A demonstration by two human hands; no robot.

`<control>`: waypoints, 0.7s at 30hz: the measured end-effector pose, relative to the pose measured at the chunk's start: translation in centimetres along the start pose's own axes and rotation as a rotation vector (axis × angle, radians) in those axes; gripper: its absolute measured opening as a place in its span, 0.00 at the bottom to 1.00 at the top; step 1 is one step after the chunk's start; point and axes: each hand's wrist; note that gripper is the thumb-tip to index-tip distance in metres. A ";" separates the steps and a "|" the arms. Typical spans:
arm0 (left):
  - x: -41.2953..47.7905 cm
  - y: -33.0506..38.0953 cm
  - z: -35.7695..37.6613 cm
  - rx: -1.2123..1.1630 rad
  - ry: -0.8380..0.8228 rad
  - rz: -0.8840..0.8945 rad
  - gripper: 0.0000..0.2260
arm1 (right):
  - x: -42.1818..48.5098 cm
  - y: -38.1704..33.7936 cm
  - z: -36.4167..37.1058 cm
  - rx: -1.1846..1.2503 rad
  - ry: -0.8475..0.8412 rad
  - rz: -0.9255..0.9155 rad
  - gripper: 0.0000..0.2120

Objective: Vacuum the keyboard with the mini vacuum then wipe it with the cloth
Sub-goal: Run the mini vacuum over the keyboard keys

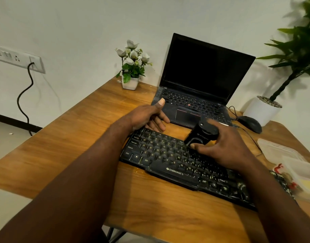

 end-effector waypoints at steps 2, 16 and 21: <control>0.1 0.0 0.0 0.004 -0.001 0.000 0.35 | 0.0 -0.1 0.2 0.016 0.007 0.002 0.21; -0.6 -0.1 -0.1 0.081 0.024 0.059 0.21 | 2.9 -2.9 3.4 0.156 -0.089 -0.022 0.25; 0.0 -0.3 0.0 0.202 -0.018 0.069 0.22 | -0.2 0.2 -0.8 0.233 0.026 0.149 0.24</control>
Point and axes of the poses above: each hand's wrist, its own x-axis towards the middle knuckle, its own z-axis out of the palm, y = z × x, and after that the axes turned 11 degrees about x, right-handed
